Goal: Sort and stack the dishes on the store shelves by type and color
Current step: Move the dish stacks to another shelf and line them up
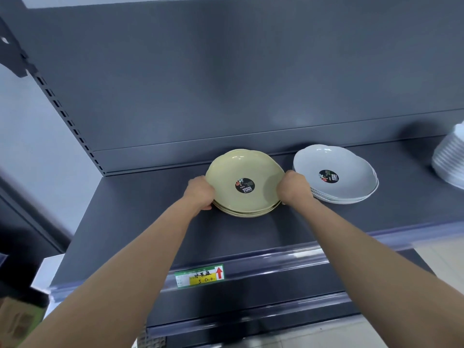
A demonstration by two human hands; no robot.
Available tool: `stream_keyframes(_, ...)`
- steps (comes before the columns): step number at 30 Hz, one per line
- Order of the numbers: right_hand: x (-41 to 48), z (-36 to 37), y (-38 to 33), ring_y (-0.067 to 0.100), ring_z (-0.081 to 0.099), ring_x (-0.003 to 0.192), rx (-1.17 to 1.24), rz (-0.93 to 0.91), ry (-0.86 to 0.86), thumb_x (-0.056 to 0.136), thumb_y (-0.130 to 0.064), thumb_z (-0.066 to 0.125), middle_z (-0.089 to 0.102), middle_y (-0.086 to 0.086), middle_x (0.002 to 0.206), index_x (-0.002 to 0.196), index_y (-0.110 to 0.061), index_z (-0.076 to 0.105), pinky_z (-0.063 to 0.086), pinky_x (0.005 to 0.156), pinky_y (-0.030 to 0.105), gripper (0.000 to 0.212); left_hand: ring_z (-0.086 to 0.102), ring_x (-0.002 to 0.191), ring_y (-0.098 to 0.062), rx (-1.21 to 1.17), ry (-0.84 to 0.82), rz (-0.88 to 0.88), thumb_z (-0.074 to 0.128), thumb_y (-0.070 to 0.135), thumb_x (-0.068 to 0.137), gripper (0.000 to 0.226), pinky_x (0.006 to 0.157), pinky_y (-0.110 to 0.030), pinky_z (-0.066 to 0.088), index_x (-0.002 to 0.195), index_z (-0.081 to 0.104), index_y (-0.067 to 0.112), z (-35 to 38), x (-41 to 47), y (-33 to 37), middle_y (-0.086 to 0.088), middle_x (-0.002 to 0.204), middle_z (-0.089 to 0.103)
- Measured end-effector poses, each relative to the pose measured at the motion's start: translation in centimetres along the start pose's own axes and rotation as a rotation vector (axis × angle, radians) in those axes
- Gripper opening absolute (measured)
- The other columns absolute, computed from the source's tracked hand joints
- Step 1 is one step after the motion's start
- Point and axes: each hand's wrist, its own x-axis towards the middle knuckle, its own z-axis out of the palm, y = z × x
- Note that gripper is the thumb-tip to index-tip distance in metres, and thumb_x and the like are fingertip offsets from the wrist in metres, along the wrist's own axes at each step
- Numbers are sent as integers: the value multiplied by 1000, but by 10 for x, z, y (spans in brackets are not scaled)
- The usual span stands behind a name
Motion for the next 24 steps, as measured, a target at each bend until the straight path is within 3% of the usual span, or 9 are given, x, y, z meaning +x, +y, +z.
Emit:
stream_keyframes(8, -4, -2, -3, 39, 56, 117, 93, 73, 7, 87, 4, 44, 58, 26, 125, 127, 4, 42, 46, 90, 38, 40, 61, 88, -31, -34, -33, -15, 38, -5, 88, 32, 50, -28, 56, 112, 59, 2, -2, 10, 2, -22, 118, 64)
stream_keyframes(10, -5, -3, -4, 39, 55, 117, 78, 83, -1, 86, 7, 48, 57, 26, 126, 128, 5, 40, 46, 81, 36, 43, 61, 90, -29, -45, -42, -19, 38, -2, 88, 29, 45, -27, 54, 109, 58, 5, -1, 13, 3, -19, 120, 63)
stream_keyframes(14, -8, -4, -5, 38, 59, 112, 59, 88, -18, 85, 9, 52, 57, 24, 124, 126, 5, 39, 40, 64, 30, 43, 60, 107, -33, -16, 2, -31, 38, 5, 86, 39, 48, -29, 52, 121, 54, 8, 4, 21, 0, -16, 131, 52)
stream_keyframes(16, -9, -7, -3, 35, 63, 107, 39, 81, -30, 83, 11, 57, 60, 23, 121, 124, 6, 41, 41, 59, 28, 44, 59, 108, -36, 5, 34, -19, 35, 2, 86, 41, 60, -39, 58, 123, 54, 5, 4, 25, -1, -17, 132, 49)
stream_keyframes(18, -8, -11, -3, 27, 67, 76, 27, 77, -71, 84, 10, 58, 67, 18, 105, 117, 6, 48, 36, 45, 26, 35, 59, 97, -34, 26, 72, 8, 32, -2, 84, 41, 81, -49, 57, 117, 57, -2, 4, 31, -3, -25, 129, 52)
stream_keyframes(19, -6, -12, -2, 21, 60, 57, 9, 75, -85, 85, 10, 56, 69, 15, 95, 107, 4, 53, 33, 40, 25, 24, 55, 88, -31, 37, 81, 17, 32, -4, 84, 39, 84, -50, 54, 112, 59, -6, 4, 34, -3, -30, 124, 55)
stream_keyframes(20, -7, -15, -2, 16, 51, 45, 6, 75, -92, 86, 9, 53, 68, 14, 86, 93, 2, 54, 31, 37, 24, 10, 49, 79, -27, 55, 89, 32, 32, -6, 83, 33, 80, -48, 54, 101, 60, -9, 4, 35, -3, -32, 115, 58)
stream_keyframes(22, -4, -16, -1, 13, 46, 39, 9, 91, -77, 87, 8, 48, 68, 14, 67, 70, -5, 44, 31, 36, 22, 22, 40, 63, -20, 101, 120, 48, 34, -8, 84, 25, 55, -35, 46, 71, 54, -1, 5, 32, 0, -23, 84, 55)
stream_keyframes(24, -5, -19, 0, 13, 46, 40, 2, 62, -72, 87, 7, 49, 58, 8, 44, 68, -6, 42, 29, 35, 21, 24, 38, 62, -19, 125, 128, 48, 34, -9, 86, 30, 55, -26, 35, 63, 45, 6, 7, 32, 0, -12, 76, 47)
